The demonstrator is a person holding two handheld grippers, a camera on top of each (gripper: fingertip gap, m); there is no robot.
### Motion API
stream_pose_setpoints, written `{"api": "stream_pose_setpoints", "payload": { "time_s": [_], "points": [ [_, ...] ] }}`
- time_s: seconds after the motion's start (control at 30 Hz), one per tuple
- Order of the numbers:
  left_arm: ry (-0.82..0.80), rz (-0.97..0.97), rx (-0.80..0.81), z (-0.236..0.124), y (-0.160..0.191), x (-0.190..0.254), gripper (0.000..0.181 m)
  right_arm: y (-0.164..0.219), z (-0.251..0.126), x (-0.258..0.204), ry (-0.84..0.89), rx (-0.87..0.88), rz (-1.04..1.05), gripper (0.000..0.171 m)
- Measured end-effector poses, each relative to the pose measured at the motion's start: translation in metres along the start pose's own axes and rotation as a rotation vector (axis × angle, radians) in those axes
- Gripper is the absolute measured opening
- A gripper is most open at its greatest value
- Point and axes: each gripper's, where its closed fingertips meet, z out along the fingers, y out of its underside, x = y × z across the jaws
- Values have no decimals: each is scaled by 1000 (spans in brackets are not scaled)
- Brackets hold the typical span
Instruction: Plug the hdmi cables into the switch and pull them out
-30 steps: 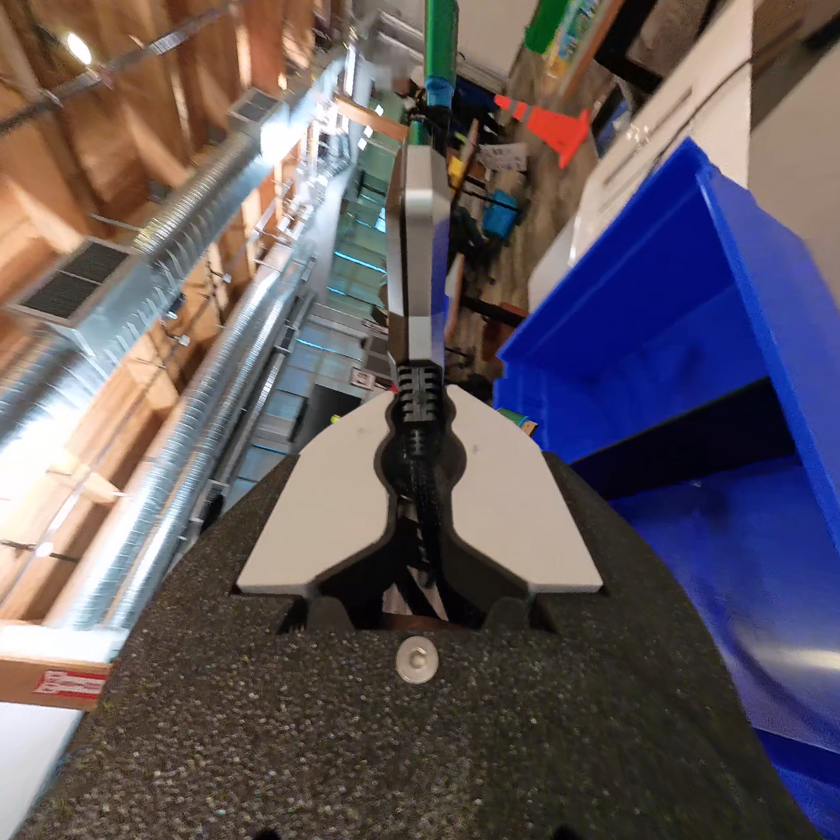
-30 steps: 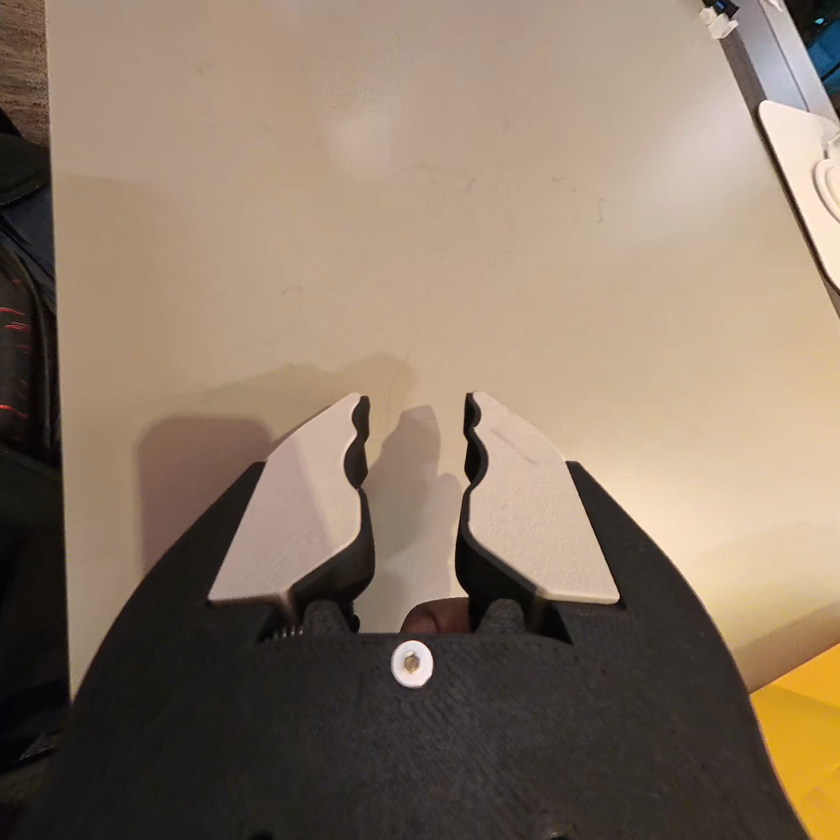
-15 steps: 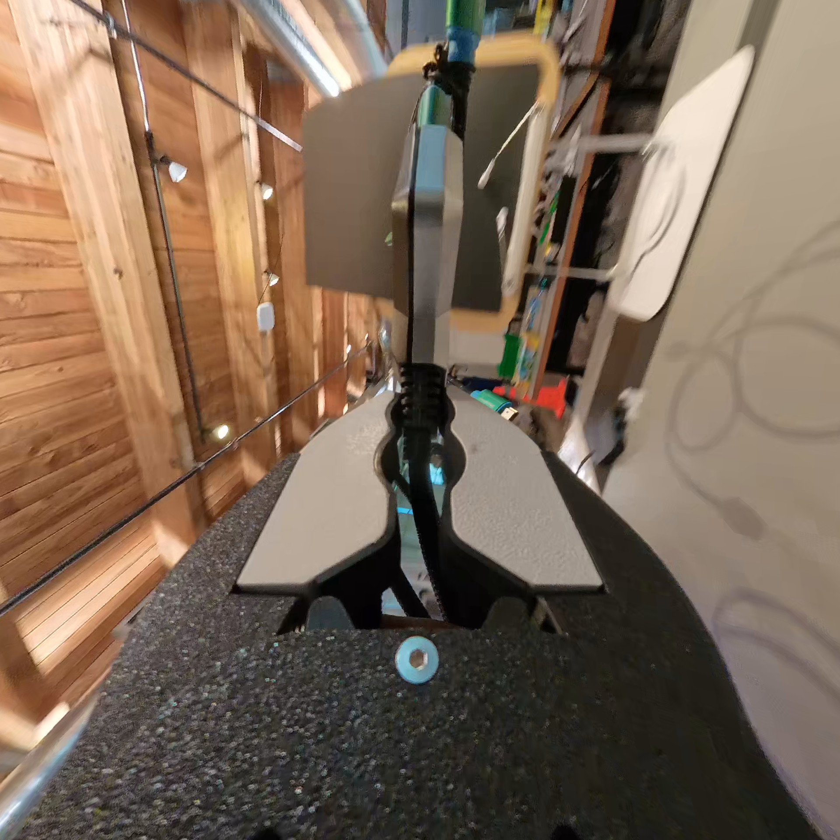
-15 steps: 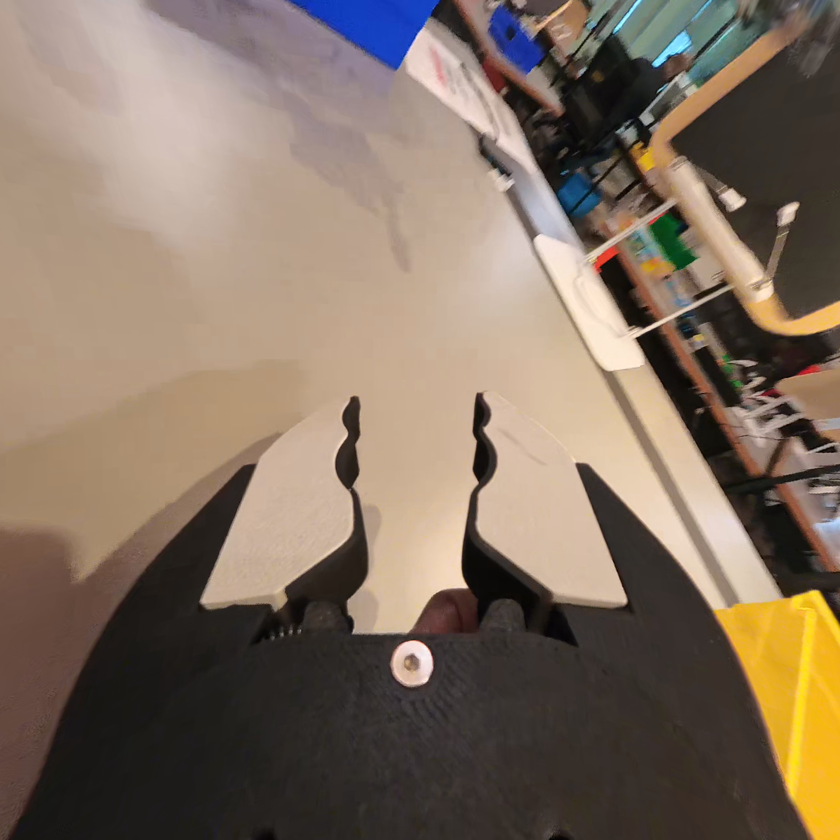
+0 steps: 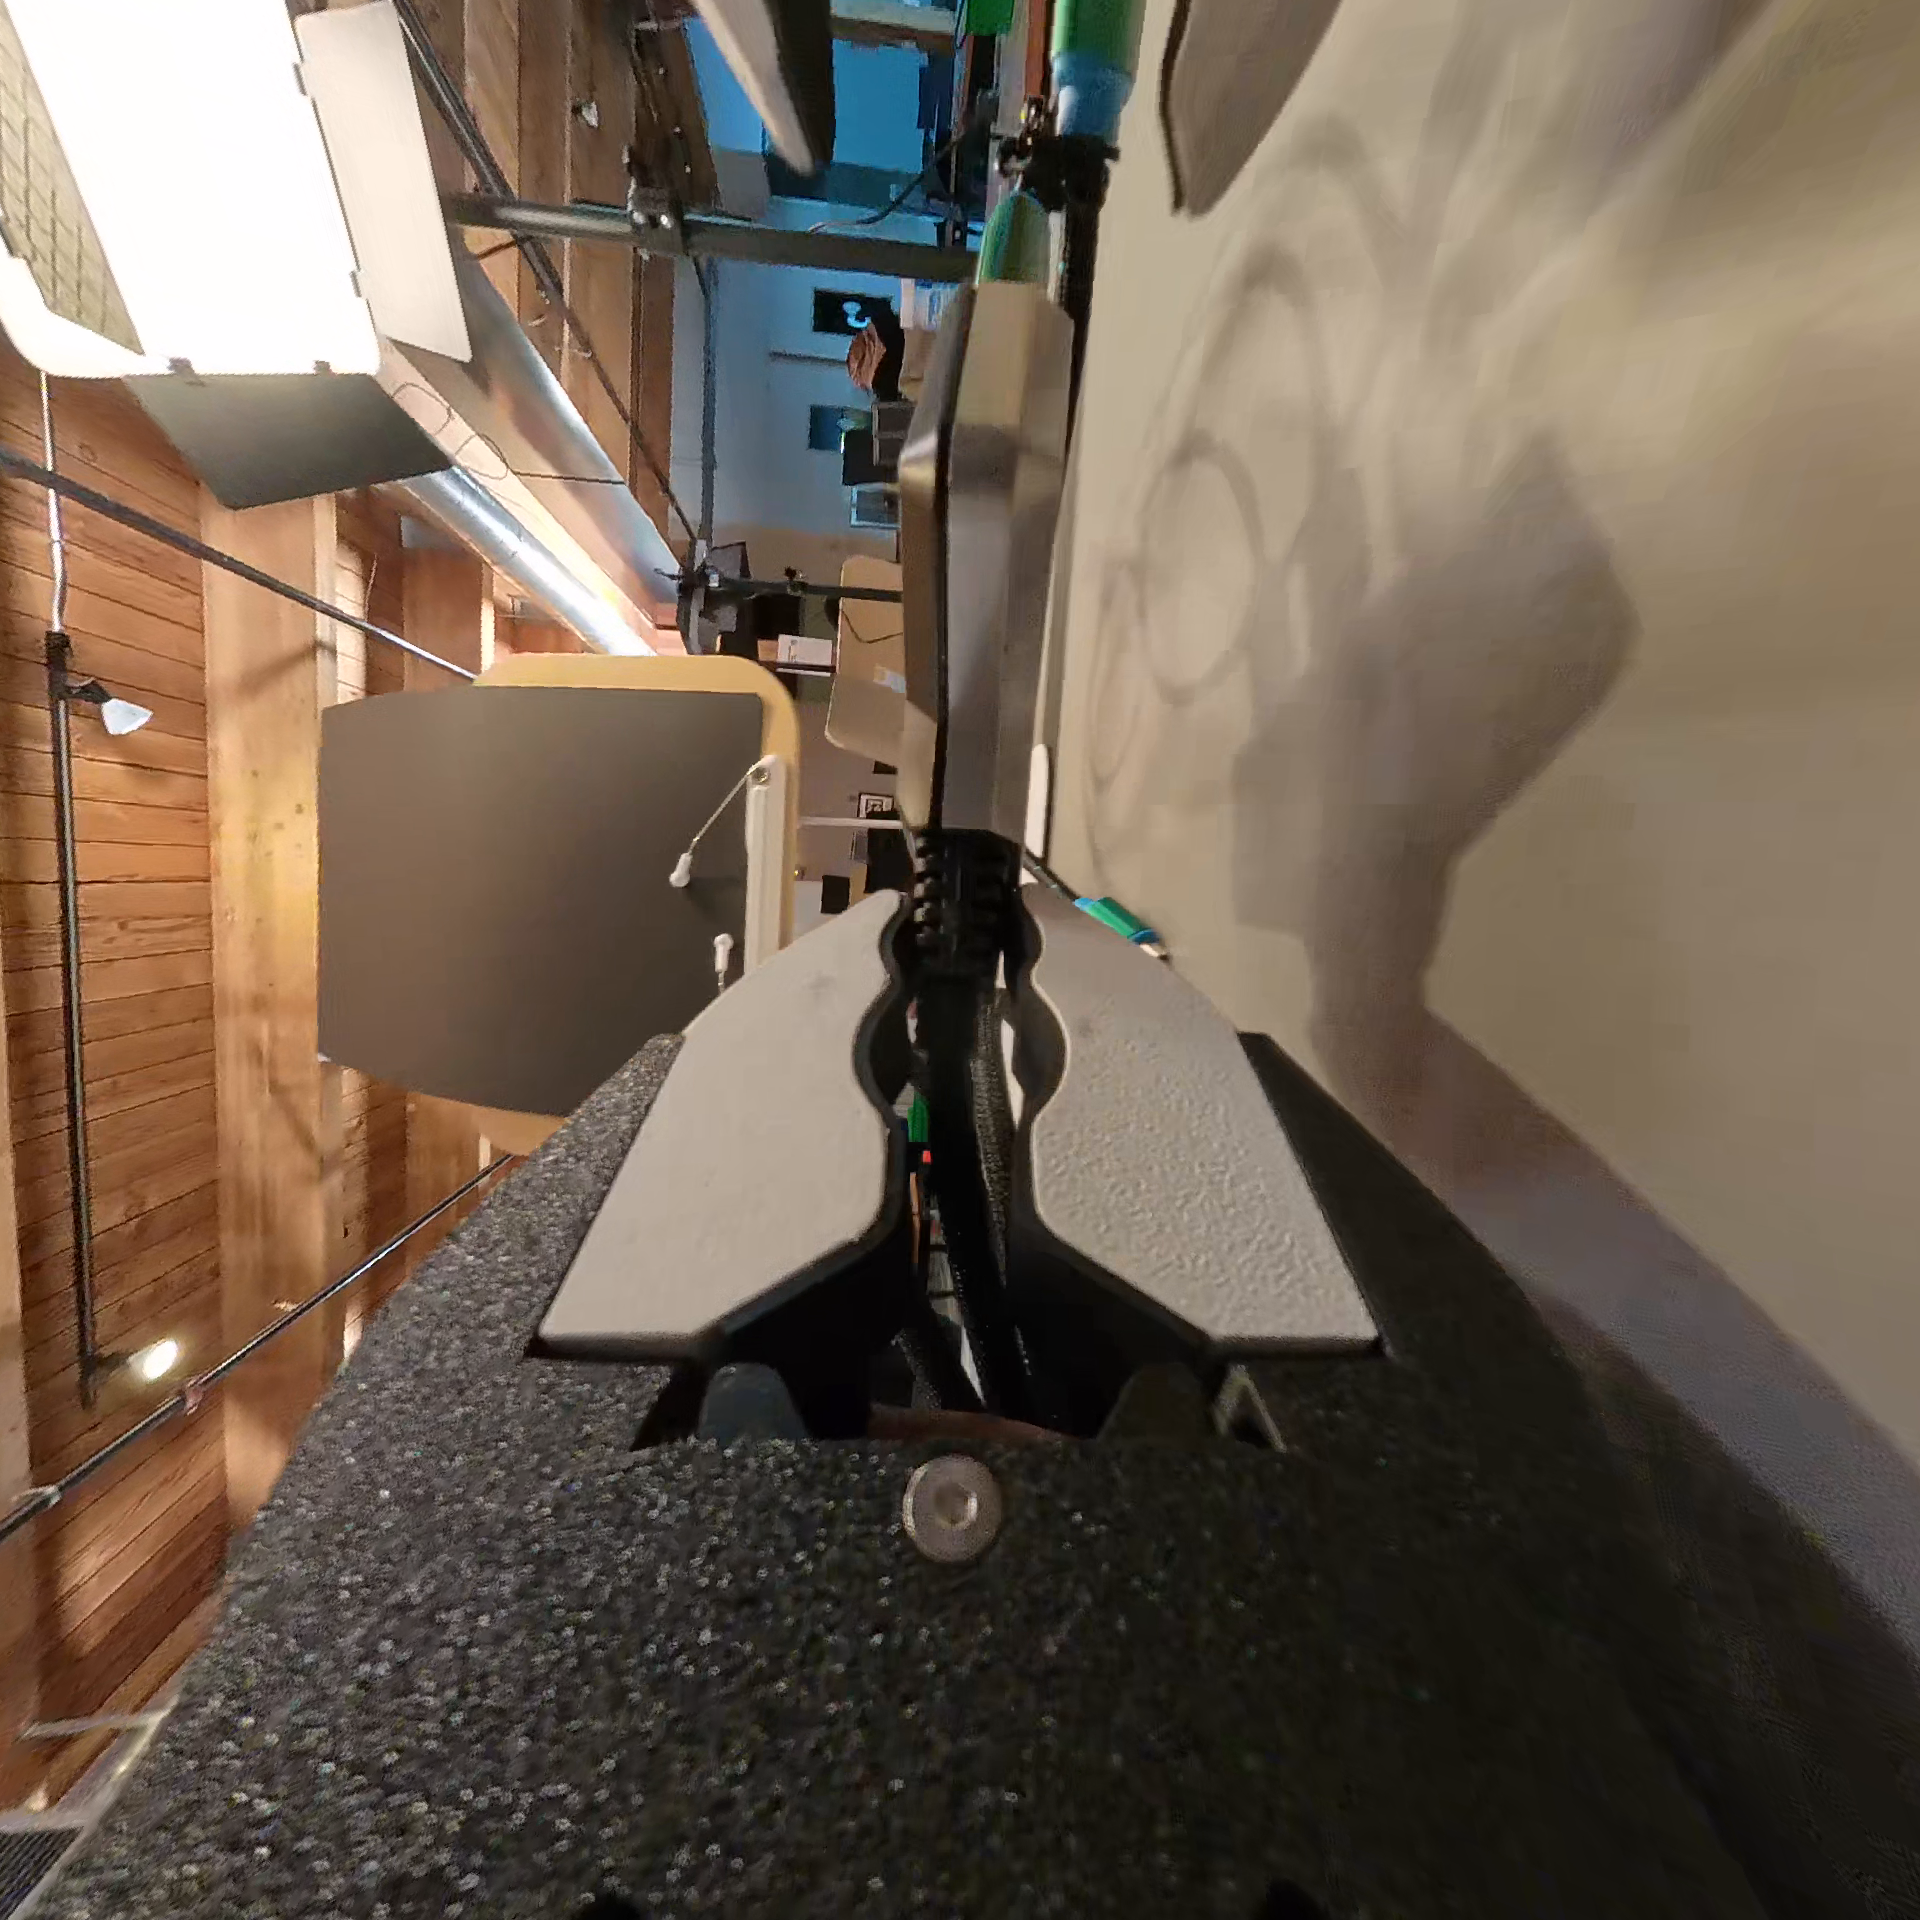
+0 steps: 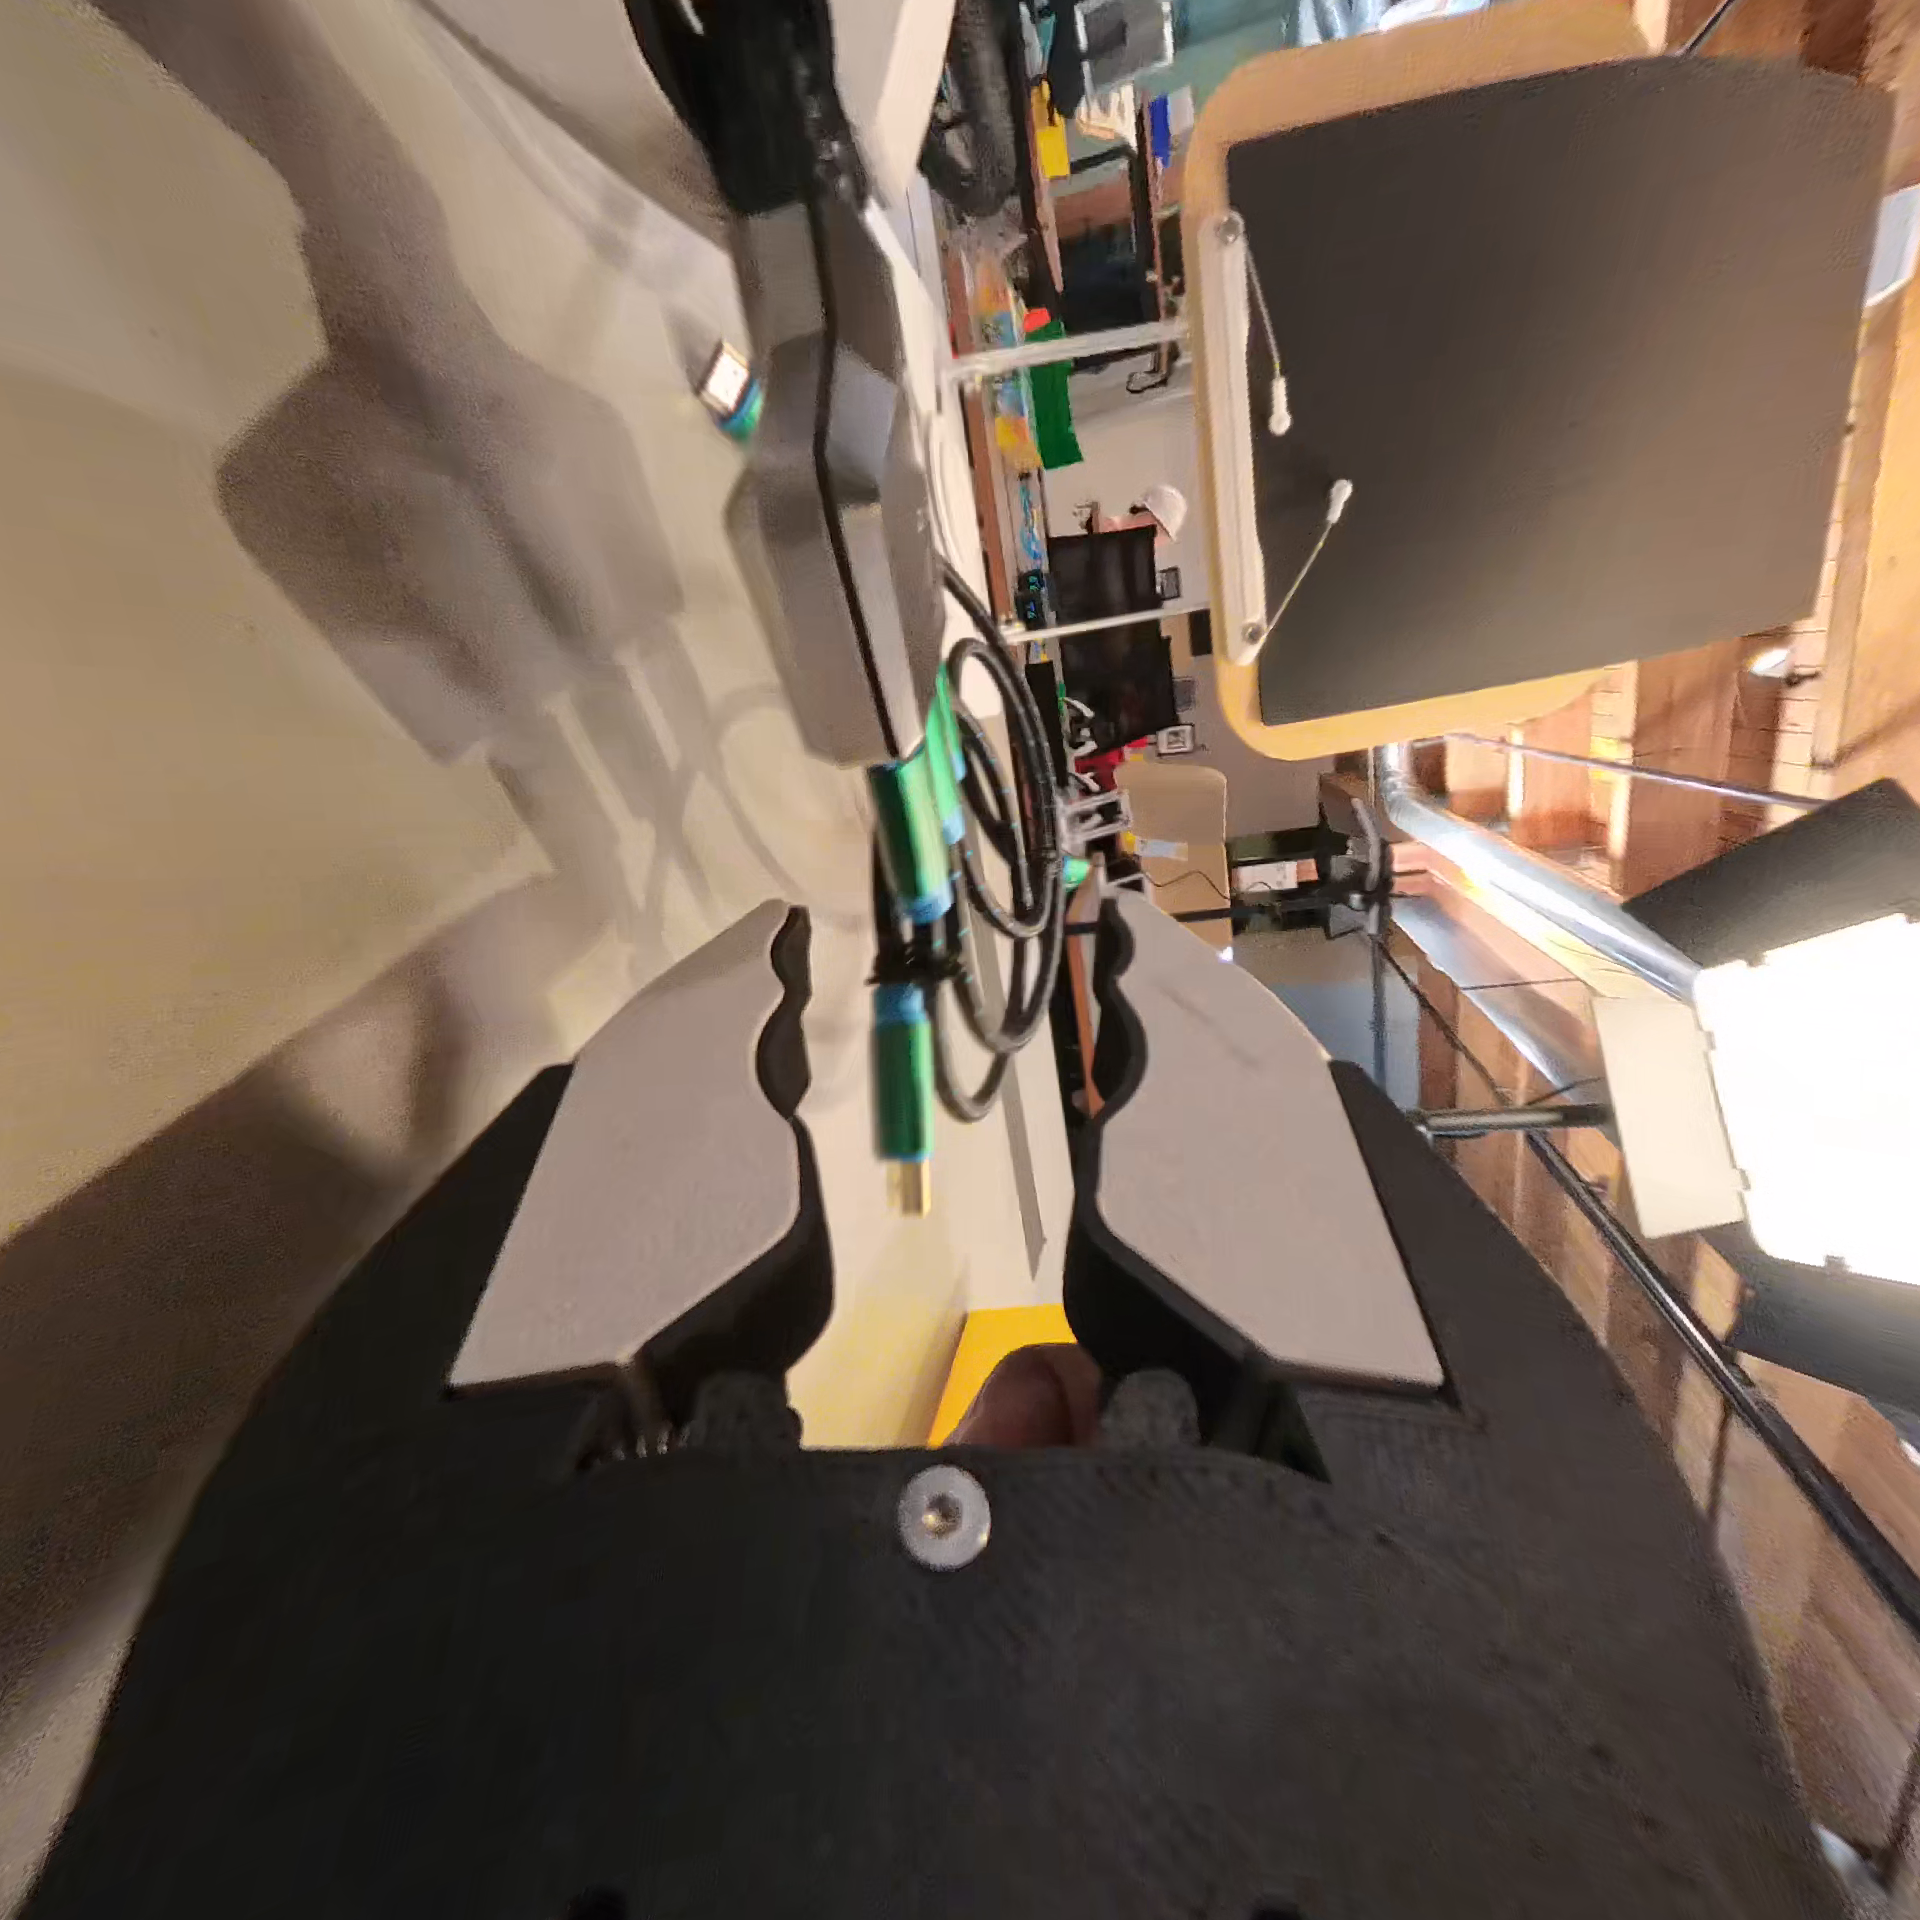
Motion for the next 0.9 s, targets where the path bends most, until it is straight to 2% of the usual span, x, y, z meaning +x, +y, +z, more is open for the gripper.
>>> {"api": "stream_pose_setpoints", "payload": {
  "time_s": [0.1, 0.13, 0.17, 0.27, 0.3, 0.4, 0.57, 0.73, 0.8, 0.9],
  "points": [
    [40, 34, 28, -1, -3, 14, 15, -4, 10, -15, 23, 5, -21, 47],
    [53, 19, 40, -3, -4, 17, 16, -6, 12, -20, 22, 13, -29, 42],
    [74, -3, 52, -4, -6, 22, 16, -7, 14, -24, 20, 19, -37, 28],
    [95, -35, 79, -4, -10, 23, 16, -9, 16, -26, 7, 30, -29, 20],
    [102, -53, 77, -4, -11, 22, 16, -8, 18, -29, -5, 32, -19, 12],
    [124, -73, 71, -1, -12, 24, 17, -5, 21, -32, -23, 8, 14, 11],
    [89, -44, 38, -3, -18, 23, 41, -3, 26, -33, -24, -42, 44, 12],
    [56, 11, 31, 0, -18, 20, 45, 0, 32, -32, -46, -47, 81, 12],
    [59, 12, 64, -4, -20, 18, 45, -1, 33, -33, -51, -45, 78, 12],
    [115, -99, 172, -16, -35, 19, 42, -3, 33, -34, -59, -38, 79, 12]
  ]
}}
